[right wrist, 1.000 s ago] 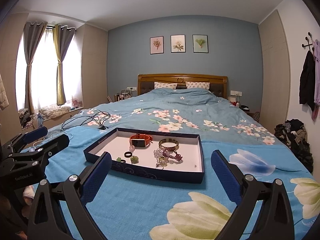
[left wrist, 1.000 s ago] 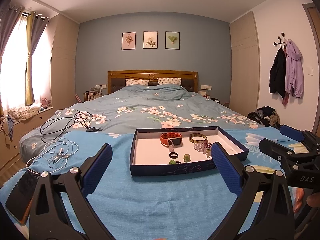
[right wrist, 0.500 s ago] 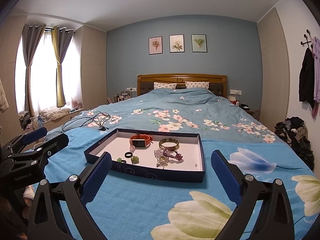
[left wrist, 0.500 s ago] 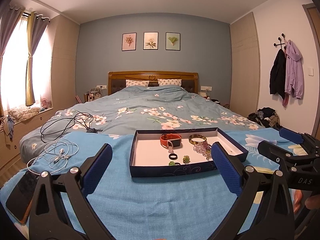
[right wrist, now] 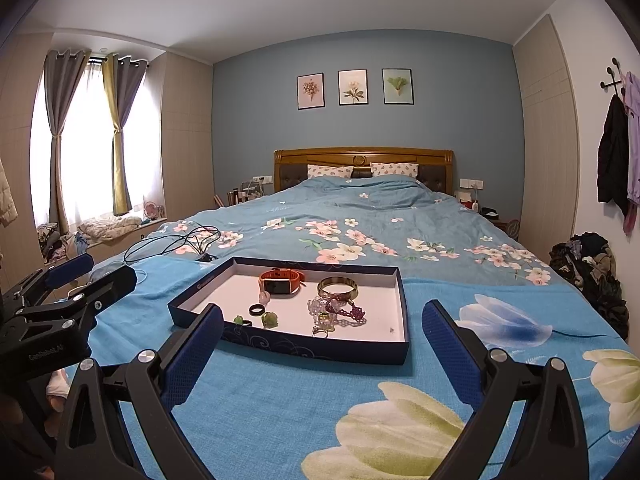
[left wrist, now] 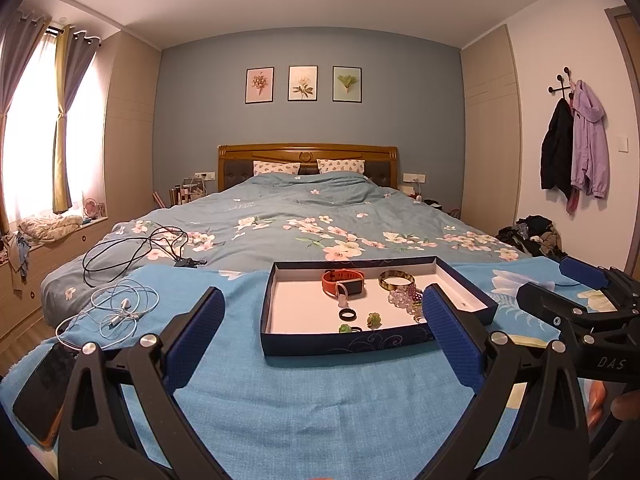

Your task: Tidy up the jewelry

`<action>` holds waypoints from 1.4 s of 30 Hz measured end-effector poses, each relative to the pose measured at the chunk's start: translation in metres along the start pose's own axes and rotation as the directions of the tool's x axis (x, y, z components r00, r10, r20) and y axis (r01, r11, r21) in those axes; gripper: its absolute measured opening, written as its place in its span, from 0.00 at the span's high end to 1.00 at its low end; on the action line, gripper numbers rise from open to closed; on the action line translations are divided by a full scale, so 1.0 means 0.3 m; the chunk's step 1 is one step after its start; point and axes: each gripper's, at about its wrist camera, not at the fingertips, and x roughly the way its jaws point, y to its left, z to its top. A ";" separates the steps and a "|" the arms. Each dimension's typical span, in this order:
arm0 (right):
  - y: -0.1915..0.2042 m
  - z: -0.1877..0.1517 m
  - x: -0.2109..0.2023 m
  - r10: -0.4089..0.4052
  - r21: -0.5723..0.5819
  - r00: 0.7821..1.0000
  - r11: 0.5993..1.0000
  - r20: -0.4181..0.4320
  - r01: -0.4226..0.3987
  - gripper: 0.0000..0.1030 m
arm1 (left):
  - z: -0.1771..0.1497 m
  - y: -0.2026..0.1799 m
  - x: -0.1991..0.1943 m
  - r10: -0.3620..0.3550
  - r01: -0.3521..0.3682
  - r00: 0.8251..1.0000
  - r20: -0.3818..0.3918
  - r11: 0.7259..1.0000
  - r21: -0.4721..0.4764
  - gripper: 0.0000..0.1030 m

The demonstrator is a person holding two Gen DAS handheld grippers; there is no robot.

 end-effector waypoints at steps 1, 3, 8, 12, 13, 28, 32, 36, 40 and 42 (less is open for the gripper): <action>-0.001 0.000 0.000 0.000 0.002 1.000 1.000 0.000 0.000 0.07 | 0.002 -0.001 0.002 0.000 0.000 1.000 0.001 1.000 0.000 0.06; 0.000 -0.001 0.002 -0.001 0.001 1.000 1.000 -0.001 0.001 0.07 | 0.003 0.000 0.002 0.000 0.000 1.000 0.003 1.000 0.000 0.06; 0.001 -0.003 0.002 -0.001 0.001 1.000 1.000 -0.005 0.001 0.07 | 0.007 0.001 0.002 0.000 0.000 1.000 0.004 1.000 -0.003 0.06; 0.003 -0.004 0.003 -0.001 0.002 1.000 1.000 -0.006 0.001 0.07 | 0.009 0.002 0.002 0.002 -0.002 1.000 0.008 1.000 -0.002 0.06; 0.003 -0.006 0.003 -0.001 0.002 1.000 1.000 -0.007 0.001 0.07 | 0.010 0.003 0.002 0.001 -0.001 1.000 0.008 1.000 -0.003 0.06; 0.001 -0.009 0.005 -0.003 0.008 1.000 1.000 -0.011 0.003 0.07 | 0.010 0.004 0.001 0.000 0.000 1.000 0.009 1.000 -0.002 0.06; 0.001 -0.010 0.004 -0.004 0.007 1.000 1.000 -0.013 0.004 0.07 | 0.010 0.003 0.000 0.001 -0.001 1.000 0.008 1.000 -0.002 0.06; 0.000 -0.009 0.004 -0.003 0.008 1.000 1.000 -0.012 0.003 0.07 | 0.011 0.004 0.002 0.001 -0.001 1.000 0.008 1.000 -0.003 0.06; -0.002 -0.009 0.005 -0.002 0.011 1.000 1.000 -0.012 0.003 0.07 | 0.010 0.003 0.000 0.001 -0.001 1.000 0.008 1.000 -0.001 0.06; -0.003 -0.008 0.005 -0.002 0.011 1.000 1.000 -0.013 0.003 0.07 | 0.009 0.003 0.001 0.002 -0.002 1.000 0.008 1.000 0.000 0.06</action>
